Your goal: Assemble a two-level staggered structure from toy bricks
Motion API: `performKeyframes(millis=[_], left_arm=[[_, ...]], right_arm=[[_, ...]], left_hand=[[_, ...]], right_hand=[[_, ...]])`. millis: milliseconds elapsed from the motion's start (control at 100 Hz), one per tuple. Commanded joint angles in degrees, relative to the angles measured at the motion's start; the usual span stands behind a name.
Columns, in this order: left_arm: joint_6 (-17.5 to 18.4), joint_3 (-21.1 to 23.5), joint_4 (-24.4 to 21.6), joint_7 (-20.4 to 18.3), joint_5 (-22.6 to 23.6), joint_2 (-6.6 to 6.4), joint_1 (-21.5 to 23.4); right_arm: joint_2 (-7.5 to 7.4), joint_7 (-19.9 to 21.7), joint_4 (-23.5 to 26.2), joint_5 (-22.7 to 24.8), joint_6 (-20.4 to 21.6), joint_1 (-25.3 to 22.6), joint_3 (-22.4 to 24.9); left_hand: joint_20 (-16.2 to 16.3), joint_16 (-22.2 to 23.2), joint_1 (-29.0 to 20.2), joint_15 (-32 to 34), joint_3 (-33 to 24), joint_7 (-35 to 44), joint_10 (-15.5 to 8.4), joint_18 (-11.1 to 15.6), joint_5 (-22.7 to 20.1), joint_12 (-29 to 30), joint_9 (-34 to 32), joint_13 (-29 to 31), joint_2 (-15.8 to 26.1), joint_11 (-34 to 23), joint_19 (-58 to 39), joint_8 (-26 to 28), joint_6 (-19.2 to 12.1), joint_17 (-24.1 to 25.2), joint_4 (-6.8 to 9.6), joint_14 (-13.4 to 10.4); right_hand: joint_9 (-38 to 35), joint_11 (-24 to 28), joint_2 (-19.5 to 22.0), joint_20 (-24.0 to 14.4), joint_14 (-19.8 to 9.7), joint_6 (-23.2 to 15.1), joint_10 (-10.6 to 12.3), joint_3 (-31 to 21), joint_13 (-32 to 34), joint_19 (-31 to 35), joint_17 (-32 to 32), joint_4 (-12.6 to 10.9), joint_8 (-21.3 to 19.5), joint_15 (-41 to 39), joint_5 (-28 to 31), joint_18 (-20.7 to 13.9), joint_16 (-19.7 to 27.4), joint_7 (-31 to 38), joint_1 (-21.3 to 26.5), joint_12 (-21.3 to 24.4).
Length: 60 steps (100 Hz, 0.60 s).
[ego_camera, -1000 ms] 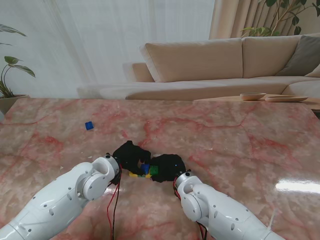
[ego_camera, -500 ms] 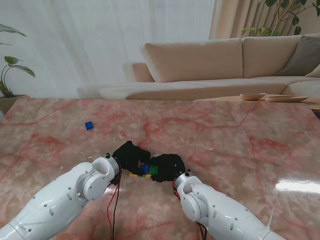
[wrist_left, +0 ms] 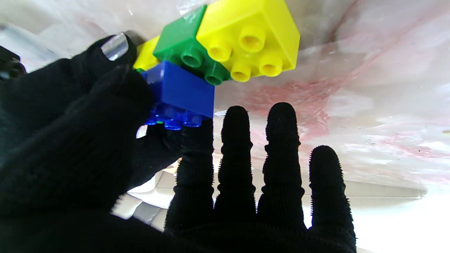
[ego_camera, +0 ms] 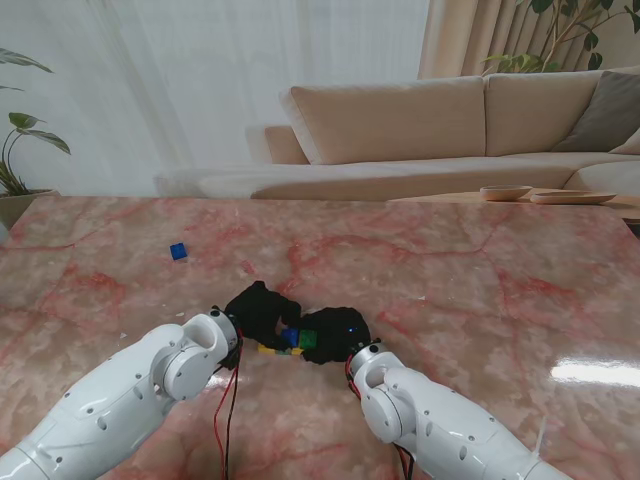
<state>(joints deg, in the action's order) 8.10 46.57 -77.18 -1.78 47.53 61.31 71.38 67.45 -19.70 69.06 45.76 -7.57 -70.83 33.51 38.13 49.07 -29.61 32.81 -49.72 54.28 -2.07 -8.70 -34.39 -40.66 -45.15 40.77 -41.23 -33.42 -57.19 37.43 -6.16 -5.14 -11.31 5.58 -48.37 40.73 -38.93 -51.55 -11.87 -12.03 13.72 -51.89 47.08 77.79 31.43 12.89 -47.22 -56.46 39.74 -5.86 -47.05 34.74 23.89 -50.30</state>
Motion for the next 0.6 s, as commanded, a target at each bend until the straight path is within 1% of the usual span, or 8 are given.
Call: performKeyframes(millis=[0,300,590], left_arm=[[0.31,-0.1,0.27,0.08,-0.13,0.06,0.29],[1.05,-0.28,0.82,0.5,-0.06,0.05,0.23],[1.48,0.04,0.94,1.67,0.29,0.15,0.61]], right_arm=[[0.17,0.87,-0.63,-0.1,-0.34,-0.37,-0.18],[0.19,0.82,-0.67,0.04,-0.59,-0.27,-0.36],[0.22,1.07,-0.64,-0.13,-0.59,-0.18,-0.46]], left_hand=[[0.67,0.02,1.62,-0.75,-2.94,-0.64,-0.85,-1.09,-0.42,0.39,1.07,-0.32,-1.13,-0.01,1.07,1.39,-1.48,1.53,1.72,-0.04],[0.61,-0.11,1.73,-1.09,-3.06,-1.2,-1.04,-0.95,0.25,0.53,1.53,-0.65,-1.98,0.14,1.59,1.75,-1.57,1.9,1.66,-0.28],[0.52,-0.33,2.56,-1.87,-2.98,-2.14,-1.32,-0.79,2.73,0.69,3.24,-2.0,-3.48,0.58,2.38,1.92,-1.48,2.48,1.3,-0.34]], right_hand=[[-0.51,-1.31,0.51,-0.03,-1.9,-1.41,-0.04,-0.84,0.18,1.96,0.06,0.67,0.75,-0.98,0.22,-0.83,-1.14,0.7,2.06,1.15],[-0.31,-1.33,0.38,-0.04,-1.98,-1.27,-0.01,-1.01,0.11,1.94,0.05,0.53,0.73,-0.94,0.02,-0.83,-1.09,0.57,2.2,1.19],[-0.27,-1.29,0.13,-0.04,-1.95,-1.29,-0.03,-1.32,0.06,1.89,0.03,0.28,0.57,-0.95,0.09,-0.87,-1.06,0.45,2.11,1.24]])
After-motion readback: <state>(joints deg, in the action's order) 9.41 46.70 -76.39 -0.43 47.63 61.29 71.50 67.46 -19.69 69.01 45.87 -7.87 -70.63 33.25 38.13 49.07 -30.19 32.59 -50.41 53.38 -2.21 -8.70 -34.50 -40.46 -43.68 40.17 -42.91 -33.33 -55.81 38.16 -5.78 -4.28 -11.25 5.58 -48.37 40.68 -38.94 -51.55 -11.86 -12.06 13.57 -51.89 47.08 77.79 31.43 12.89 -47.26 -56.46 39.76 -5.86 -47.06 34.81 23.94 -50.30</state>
